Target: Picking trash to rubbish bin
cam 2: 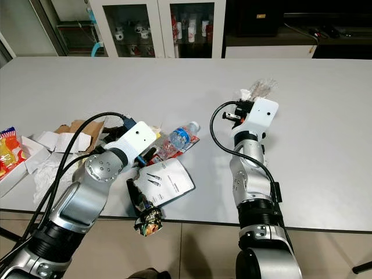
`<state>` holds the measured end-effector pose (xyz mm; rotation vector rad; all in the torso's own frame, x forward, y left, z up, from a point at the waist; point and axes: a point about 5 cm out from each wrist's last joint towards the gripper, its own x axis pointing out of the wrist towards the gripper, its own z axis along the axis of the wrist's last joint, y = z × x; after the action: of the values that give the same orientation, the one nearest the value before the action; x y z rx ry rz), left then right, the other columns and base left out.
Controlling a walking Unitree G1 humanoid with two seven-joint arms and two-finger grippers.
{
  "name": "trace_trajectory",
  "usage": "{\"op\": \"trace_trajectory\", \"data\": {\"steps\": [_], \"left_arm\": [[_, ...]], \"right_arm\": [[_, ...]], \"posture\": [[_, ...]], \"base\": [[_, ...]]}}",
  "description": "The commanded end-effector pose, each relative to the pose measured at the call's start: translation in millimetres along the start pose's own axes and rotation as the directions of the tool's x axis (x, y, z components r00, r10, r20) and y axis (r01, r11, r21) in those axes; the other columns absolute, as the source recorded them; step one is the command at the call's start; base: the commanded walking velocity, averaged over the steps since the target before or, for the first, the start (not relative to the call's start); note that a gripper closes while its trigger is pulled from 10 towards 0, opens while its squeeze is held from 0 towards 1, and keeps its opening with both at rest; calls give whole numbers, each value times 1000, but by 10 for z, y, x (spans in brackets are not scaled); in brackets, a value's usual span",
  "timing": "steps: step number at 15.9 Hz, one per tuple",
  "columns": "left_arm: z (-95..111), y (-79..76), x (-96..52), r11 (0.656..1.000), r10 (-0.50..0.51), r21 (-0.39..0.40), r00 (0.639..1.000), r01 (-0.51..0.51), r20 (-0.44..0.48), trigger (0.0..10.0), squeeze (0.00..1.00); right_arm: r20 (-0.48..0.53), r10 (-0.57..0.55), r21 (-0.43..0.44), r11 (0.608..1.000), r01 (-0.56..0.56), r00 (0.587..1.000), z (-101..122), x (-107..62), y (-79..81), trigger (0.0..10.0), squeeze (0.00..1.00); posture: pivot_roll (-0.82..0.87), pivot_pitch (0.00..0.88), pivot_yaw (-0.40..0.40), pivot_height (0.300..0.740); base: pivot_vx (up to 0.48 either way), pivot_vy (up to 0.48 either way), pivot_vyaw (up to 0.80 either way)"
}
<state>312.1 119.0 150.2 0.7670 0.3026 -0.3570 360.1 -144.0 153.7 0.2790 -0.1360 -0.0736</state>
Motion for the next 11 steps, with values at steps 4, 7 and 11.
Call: {"op": "trace_trajectory", "data": {"steps": [4,7,11], "left_arm": [[-109,-6,43,1000,14,15,1000,-14,-27,10000,0],[-168,3,87,999,37,32,998,-36,-41,10000,0],[-257,-26,133,997,65,49,997,-62,-49,10000,0]], "right_arm": [[10,7,-2,1000,-7,1000,46,22,32,10000,0],[11,9,-1,1000,-9,1000,48,23,36,10000,0],[14,8,1,1000,-8,1000,56,26,39,10000,0]], "posture": [[29,36,64,740],[28,36,64,740],[28,36,63,740]], "base": [[0,0,0],[0,0,0],[0,0,0]]}}
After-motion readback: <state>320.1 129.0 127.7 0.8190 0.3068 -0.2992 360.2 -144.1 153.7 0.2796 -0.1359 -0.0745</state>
